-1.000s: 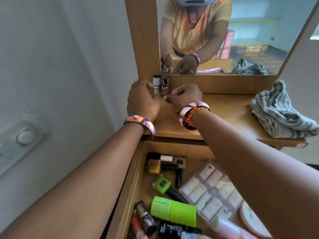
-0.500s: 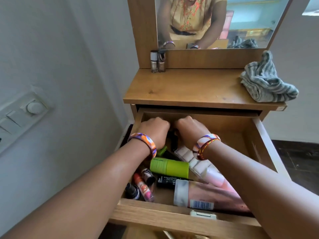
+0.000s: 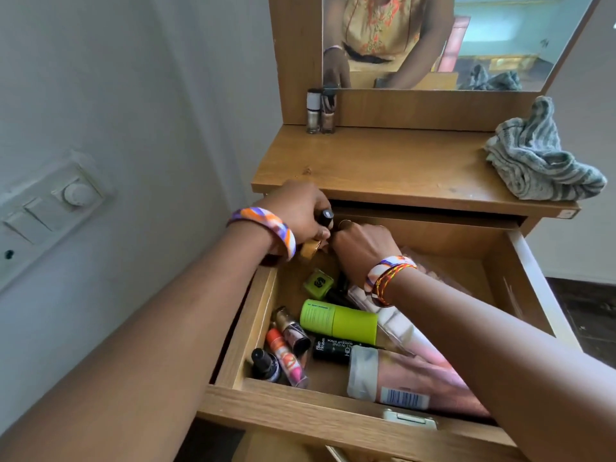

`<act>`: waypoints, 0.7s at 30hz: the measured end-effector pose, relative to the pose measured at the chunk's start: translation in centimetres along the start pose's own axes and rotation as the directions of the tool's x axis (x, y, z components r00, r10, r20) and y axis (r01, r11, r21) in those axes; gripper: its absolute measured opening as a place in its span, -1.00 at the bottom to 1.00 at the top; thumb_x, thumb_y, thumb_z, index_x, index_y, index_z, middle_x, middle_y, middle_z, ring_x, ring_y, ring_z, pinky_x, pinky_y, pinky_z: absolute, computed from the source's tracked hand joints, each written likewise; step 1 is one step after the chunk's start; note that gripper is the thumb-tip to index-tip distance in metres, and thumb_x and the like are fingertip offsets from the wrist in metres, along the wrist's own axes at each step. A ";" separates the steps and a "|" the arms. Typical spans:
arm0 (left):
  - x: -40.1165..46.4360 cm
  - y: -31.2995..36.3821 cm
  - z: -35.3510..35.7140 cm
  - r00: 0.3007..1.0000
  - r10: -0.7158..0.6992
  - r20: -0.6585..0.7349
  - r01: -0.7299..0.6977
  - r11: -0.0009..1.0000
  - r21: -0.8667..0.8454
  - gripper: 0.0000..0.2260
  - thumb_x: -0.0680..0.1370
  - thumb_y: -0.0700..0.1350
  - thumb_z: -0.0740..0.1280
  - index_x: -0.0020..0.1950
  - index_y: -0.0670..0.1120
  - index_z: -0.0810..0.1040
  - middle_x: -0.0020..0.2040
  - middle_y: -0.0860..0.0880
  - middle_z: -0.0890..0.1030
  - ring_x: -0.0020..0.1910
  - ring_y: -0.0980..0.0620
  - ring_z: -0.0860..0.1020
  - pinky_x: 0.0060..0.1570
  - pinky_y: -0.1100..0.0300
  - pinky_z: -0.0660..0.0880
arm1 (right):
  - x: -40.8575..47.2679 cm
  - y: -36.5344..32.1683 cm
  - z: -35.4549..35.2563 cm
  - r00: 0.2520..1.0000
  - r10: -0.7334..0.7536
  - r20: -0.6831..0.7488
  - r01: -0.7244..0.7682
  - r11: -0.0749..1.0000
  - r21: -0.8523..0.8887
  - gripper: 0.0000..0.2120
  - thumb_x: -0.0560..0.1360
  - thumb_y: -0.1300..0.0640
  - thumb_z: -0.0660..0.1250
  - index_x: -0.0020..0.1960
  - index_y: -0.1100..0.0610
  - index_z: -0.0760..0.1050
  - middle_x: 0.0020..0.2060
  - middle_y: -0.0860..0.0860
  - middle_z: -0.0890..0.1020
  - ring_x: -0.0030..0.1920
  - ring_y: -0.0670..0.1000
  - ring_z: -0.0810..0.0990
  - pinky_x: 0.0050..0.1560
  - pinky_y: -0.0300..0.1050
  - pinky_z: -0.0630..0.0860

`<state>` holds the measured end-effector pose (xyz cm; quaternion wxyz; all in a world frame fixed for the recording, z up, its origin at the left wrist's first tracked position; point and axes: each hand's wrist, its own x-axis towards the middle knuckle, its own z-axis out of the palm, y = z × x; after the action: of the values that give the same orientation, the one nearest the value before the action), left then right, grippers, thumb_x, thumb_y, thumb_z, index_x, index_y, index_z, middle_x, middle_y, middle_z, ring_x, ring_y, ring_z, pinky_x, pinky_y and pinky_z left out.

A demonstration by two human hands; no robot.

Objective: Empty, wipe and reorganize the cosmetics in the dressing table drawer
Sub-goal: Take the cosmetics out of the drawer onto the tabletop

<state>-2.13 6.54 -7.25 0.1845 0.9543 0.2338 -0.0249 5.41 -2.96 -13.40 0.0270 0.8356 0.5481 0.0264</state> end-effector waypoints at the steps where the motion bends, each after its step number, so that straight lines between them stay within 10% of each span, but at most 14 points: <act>1: -0.3 0.0 -0.9 1.000 0.006 -0.005 -0.006 0.999 -0.052 -0.84 0.48 -0.14 0.41 0.04 -0.07 0.65 -0.07 -0.02 0.59 -0.01 -0.01 0.55 -0.09 0.24 0.38 | 0.4 -0.5 -0.1 1.000 -0.003 0.008 0.003 1.000 -0.002 -0.74 0.60 0.20 0.09 0.16 0.19 0.51 0.14 0.12 0.57 0.12 0.20 0.59 -0.18 -0.08 0.34; 16: -0.4 -2.2 -5.1 0.967 -0.156 -0.200 -0.020 0.738 -0.675 -0.86 0.52 -0.24 0.34 0.06 -0.14 0.57 -0.21 0.01 0.58 -0.24 0.11 0.58 -0.31 0.34 0.57 | 0.2 -1.7 -3.4 1.000 -0.022 -0.012 0.021 1.000 -0.019 -0.69 0.61 0.14 0.11 0.33 0.18 0.33 0.23 0.13 0.48 0.22 0.17 0.49 -0.06 -0.03 0.44; 21: 1.6 -1.8 -7.3 0.909 -0.263 -0.324 -0.115 0.588 -0.800 -0.89 0.51 -0.27 0.35 0.00 -0.12 0.56 -0.04 -0.12 0.60 -0.05 -0.05 0.60 -0.15 0.22 0.57 | 0.3 0.9 -9.2 0.997 0.066 0.025 -0.071 0.954 0.293 -0.79 0.53 0.12 0.27 0.16 0.09 0.45 0.03 0.09 0.58 0.06 0.15 0.57 -0.05 -0.09 0.45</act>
<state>-1.83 11.39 -1.25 0.5408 0.7386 0.2930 0.2759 5.68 -2.95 -4.15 -0.0942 0.8490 0.5164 -0.0605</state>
